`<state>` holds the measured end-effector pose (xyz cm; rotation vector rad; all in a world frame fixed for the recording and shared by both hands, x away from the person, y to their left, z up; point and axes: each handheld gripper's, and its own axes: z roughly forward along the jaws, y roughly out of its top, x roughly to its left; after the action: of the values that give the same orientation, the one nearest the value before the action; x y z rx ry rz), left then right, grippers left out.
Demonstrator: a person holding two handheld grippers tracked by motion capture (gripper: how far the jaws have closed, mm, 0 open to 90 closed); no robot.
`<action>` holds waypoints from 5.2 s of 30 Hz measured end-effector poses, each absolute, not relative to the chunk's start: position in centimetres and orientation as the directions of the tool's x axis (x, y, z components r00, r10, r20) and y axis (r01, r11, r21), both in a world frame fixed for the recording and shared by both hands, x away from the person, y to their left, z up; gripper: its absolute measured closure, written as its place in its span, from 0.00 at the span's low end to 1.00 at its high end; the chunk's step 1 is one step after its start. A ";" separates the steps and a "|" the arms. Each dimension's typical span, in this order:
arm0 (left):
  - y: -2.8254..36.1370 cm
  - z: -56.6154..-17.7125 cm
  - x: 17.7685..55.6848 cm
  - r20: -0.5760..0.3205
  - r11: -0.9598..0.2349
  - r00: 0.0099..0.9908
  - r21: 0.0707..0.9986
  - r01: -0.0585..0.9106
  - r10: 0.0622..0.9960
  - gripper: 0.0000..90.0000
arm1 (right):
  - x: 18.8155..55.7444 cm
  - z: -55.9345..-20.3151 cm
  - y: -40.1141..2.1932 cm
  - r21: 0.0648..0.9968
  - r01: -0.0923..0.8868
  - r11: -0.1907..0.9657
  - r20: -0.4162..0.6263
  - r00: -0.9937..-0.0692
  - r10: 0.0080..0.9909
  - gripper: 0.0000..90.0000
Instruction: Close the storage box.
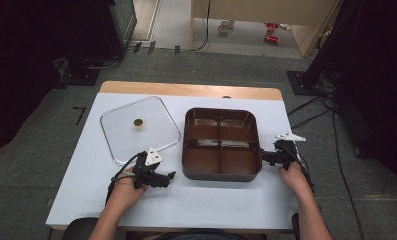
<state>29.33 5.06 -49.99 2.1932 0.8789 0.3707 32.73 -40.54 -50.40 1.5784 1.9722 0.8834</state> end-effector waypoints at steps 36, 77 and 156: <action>4.9 -49.9 29.3 0.000 -0.502 0.717 0.715 0.487 0.697 0.12 | 32.7 -50.4 -40.5 0.726 0.675 0.134 0.038 -0.234 0.971 0.15; 4.8 -45.9 31.5 -0.136 -0.499 0.731 0.647 0.576 0.668 0.33 | 32.7 -50.4 -40.5 0.726 0.675 0.135 0.038 -0.235 0.971 0.15; 12.0 -42.4 41.9 -0.130 -0.393 0.651 0.703 0.592 0.748 0.39 | 32.7 -50.4 -40.5 0.726 0.674 0.135 0.038 -0.235 0.971 0.15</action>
<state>41.94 12.03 -42.43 2.1212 1.0366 0.2671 32.74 -40.54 -50.41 1.5771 1.9716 0.8847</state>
